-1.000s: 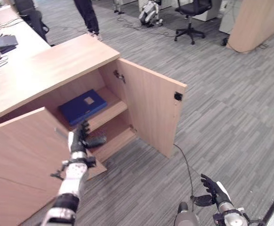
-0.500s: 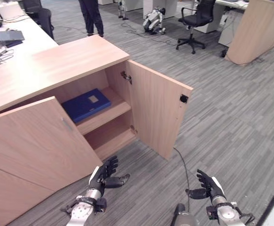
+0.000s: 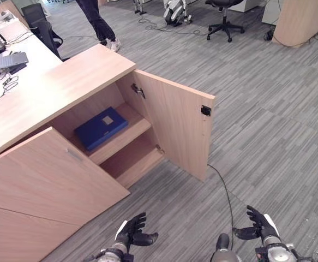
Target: Put the empty folder in the office cabinet
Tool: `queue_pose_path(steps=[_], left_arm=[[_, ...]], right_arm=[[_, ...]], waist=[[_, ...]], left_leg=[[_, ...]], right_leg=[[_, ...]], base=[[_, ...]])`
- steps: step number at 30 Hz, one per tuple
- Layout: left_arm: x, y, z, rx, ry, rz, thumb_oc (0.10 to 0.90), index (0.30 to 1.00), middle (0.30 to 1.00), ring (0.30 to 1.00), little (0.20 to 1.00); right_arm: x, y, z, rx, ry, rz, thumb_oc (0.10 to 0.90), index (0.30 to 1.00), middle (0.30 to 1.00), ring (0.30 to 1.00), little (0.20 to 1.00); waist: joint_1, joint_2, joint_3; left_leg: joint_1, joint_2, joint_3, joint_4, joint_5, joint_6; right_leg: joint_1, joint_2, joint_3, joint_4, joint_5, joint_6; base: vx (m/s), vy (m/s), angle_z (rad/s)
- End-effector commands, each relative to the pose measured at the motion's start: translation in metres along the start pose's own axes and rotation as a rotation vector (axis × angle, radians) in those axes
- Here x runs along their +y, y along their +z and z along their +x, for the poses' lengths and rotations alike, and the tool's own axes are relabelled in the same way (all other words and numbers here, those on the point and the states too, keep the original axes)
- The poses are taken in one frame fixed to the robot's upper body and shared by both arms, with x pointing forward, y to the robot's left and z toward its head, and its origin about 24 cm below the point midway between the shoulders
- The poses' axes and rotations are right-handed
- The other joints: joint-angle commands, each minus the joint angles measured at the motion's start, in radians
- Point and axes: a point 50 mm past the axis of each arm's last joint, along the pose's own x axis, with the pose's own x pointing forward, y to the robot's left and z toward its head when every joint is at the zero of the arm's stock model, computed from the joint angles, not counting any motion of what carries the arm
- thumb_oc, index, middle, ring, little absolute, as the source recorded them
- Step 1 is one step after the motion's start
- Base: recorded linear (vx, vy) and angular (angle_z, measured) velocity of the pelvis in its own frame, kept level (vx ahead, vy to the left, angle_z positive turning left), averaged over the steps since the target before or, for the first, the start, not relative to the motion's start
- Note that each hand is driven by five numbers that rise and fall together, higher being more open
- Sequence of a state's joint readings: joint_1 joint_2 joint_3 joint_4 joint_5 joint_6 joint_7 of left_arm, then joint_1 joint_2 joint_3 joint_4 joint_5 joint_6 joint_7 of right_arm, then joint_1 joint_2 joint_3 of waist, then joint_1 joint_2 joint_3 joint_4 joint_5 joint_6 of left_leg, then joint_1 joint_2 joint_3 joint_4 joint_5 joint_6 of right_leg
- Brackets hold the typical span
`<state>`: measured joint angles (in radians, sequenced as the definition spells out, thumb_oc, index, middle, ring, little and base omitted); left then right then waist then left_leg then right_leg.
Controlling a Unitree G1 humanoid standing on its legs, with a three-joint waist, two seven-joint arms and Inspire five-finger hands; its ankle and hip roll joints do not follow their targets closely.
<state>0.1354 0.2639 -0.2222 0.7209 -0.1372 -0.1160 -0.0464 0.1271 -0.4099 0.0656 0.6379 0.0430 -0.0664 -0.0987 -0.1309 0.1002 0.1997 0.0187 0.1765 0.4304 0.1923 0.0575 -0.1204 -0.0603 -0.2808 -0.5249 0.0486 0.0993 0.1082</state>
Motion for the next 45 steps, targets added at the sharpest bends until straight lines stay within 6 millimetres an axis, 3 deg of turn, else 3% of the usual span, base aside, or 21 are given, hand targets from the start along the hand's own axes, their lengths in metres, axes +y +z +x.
queue_pose_path(steps=[1,4,6,7,10,13,14,16,19,27,33,36,38,39,42,43,45], left_arm=[[0.031,0.019,0.001,-0.088,0.112,0.062,0.800,0.900,0.900,0.900,0.900],[0.030,0.017,0.004,-0.068,0.127,0.050,0.800,0.900,0.900,0.900,0.900],[0.029,0.016,0.005,-0.062,0.130,0.041,0.800,0.900,0.900,0.900,0.900],[0.030,0.011,0.004,-0.039,0.146,0.035,0.800,0.900,0.900,0.900,0.900],[0.025,0.000,0.002,-0.003,0.146,0.045,0.800,0.900,0.900,0.900,0.900],[0.027,-0.013,0.002,0.073,0.148,0.070,0.800,0.900,0.900,0.900,0.900],[0.031,-0.024,0.000,0.128,0.169,0.097,0.800,0.900,0.900,0.900,0.900],[0.032,-0.023,0.000,0.128,0.170,0.097,0.800,0.900,0.900,0.900,0.900],[0.041,-0.036,-0.003,0.212,0.213,0.122,0.800,0.900,0.900,0.900,0.900],[0.041,-0.041,-0.005,0.237,0.196,0.186,0.800,0.900,0.900,0.900,0.900],[0.043,-0.041,-0.005,0.240,0.193,0.211,0.800,0.900,0.900,0.900,0.900],[0.044,-0.040,-0.006,0.232,0.186,0.226,0.800,0.900,0.900,0.900,0.900],[0.046,-0.038,-0.006,0.222,0.184,0.236,0.800,0.900,0.900,0.900,0.900],[0.046,-0.037,-0.006,0.221,0.184,0.236,0.800,0.900,0.900,0.900,0.900],[0.051,-0.033,-0.005,0.208,0.170,0.267,0.800,0.900,0.900,0.900,0.900],[0.051,-0.033,-0.005,0.207,0.171,0.267,0.800,0.900,0.900,0.900,0.900],[0.051,-0.032,-0.005,0.207,0.165,0.282,0.800,0.900,0.900,0.900,0.900]], right_arm=[[-0.012,0.044,0.008,-0.207,-0.058,0.046,0.800,0.900,0.900,0.900,0.900],[-0.014,0.049,0.009,-0.222,-0.062,0.041,0.800,0.900,0.900,0.900,0.900],[-0.015,0.050,0.010,-0.222,-0.064,0.038,0.800,0.900,0.900,0.900,0.900],[-0.014,0.054,0.013,-0.229,-0.066,0.030,0.800,0.900,0.900,0.900,0.900],[-0.011,0.056,0.014,-0.232,-0.050,0.009,0.800,0.900,0.900,0.900,0.900],[-0.007,0.051,0.013,-0.221,-0.042,0.012,0.800,0.900,0.900,0.900,0.900],[0.002,0.055,0.012,-0.238,-0.013,0.020,0.800,0.900,0.900,0.900,0.900],[0.002,0.055,0.012,-0.238,-0.013,0.020,0.800,0.900,0.900,0.900,0.900],[0.023,0.063,0.012,-0.263,0.056,-0.001,0.800,0.900,0.900,0.900,0.900],[0.034,0.066,0.011,-0.272,0.099,-0.018,0.800,0.900,0.900,0.900,0.900],[0.031,0.069,0.009,-0.287,0.088,-0.009,0.800,0.900,0.900,0.900,0.900],[0.013,0.087,0.012,-0.351,0.023,0.030,0.800,0.900,0.900,0.900,0.900],[-0.006,0.111,0.017,-0.423,-0.054,0.088,0.800,0.900,0.900,0.900,0.900],[-0.006,0.111,0.017,-0.424,-0.055,0.089,0.800,0.900,0.900,0.900,0.900],[-0.049,0.167,0.026,-0.553,-0.205,0.115,0.800,0.900,0.900,0.900,0.900],[-0.049,0.167,0.026,-0.555,-0.205,0.116,0.800,0.900,0.900,0.900,0.900],[-0.060,0.191,0.027,-0.606,-0.235,0.125,0.800,0.900,0.900,0.900,0.900]], waist=[[0.002,-0.047,0.040],[0.007,-0.054,0.049],[0.007,-0.047,0.056],[0.017,-0.040,0.047],[0.051,-0.025,0.034],[0.034,-0.020,0.012],[0.028,-0.033,-0.004],[0.031,-0.034,-0.003],[0.028,-0.060,-0.011],[0.020,-0.071,-0.013],[0.018,-0.077,-0.017],[0.024,-0.080,-0.024],[0.036,-0.083,-0.030],[0.036,-0.083,-0.029],[0.077,-0.096,-0.041],[0.076,-0.097,-0.042],[0.095,-0.103,-0.044]], left_leg=[[-0.020,0.065,-0.038,0.318,-0.101,-0.092],[-0.061,0.062,-0.089,0.315,-0.058,-0.104],[-0.058,0.082,-0.094,0.301,-0.067,-0.100],[-0.035,0.103,-0.110,0.164,-0.096,-0.072],[-0.012,0.067,-0.244,-0.128,-0.091,-0.049],[0.024,0.061,-0.202,-0.200,-0.068,-0.052],[0.061,0.040,-0.170,-0.235,-0.070,-0.043],[0.065,0.039,-0.166,-0.238,-0.069,-0.042],[0.109,0.015,-0.116,-0.269,-0.085,-0.020],[0.140,-0.023,-0.075,-0.273,-0.121,0.013],[0.149,-0.040,-0.070,-0.276,-0.135,0.025],[0.151,-0.045,-0.072,-0.277,-0.139,0.029],[0.151,-0.047,-0.078,-0.277,-0.141,0.031],[0.151,-0.047,-0.078,-0.276,-0.141,0.032],[0.153,-0.047,-0.096,-0.274,-0.147,0.032],[0.150,-0.049,-0.096,-0.275,-0.144,0.033],[0.150,-0.047,-0.102,-0.273,-0.147,0.033]], right_leg=[[0.115,-0.006,0.060,-0.033,-0.158,0.011],[0.134,0.002,0.062,-0.058,-0.164,0.007],[0.150,0.013,0.059,-0.075,-0.165,0.009],[0.150,0.017,0.068,-0.092,-0.163,0.029],[0.138,0.035,0.120,-0.089,-0.168,0.057],[0.143,0.040,0.122,-0.092,-0.155,0.067],[0.132,0.032,0.139,-0.083,-0.140,0.074],[0.132,0.031,0.143,-0.082,-0.141,0.075],[0.105,0.016,0.163,-0.050,-0.127,0.092],[0.078,-0.023,0.165,-0.001,-0.107,0.118],[0.074,-0.043,0.152,0.017,-0.099,0.130],[0.080,-0.052,0.140,0.019,-0.092,0.135],[0.084,-0.058,0.130,0.020,-0.087,0.138],[0.084,-0.058,0.130,0.020,-0.087,0.138],[0.107,-0.064,0.104,0.021,-0.089,0.141],[0.105,-0.065,0.104,0.019,-0.085,0.140],[0.113,-0.065,0.094,0.023,-0.088,0.141]], base=[[0.15,-0.158,-0.02],[0.11,-0.062,-0.16],[0.09,0.060,-0.11],[0.15,0.176,0.00],[0.18,0.173,-0.03],[0.13,0.122,-0.61],[0.14,0.155,-0.41],[0.07,0.090,-0.29],[0.07,0.092,-0.26],[0.03,0.077,-0.15],[0.02,0.050,-0.05],[0.02,0.021,0.01],[0.01,0.012,0.02],[0.00,0.000,0.00],[0.02,-0.003,0.04],[0.01,-0.002,0.13],[0.01,-0.003,0.17]])
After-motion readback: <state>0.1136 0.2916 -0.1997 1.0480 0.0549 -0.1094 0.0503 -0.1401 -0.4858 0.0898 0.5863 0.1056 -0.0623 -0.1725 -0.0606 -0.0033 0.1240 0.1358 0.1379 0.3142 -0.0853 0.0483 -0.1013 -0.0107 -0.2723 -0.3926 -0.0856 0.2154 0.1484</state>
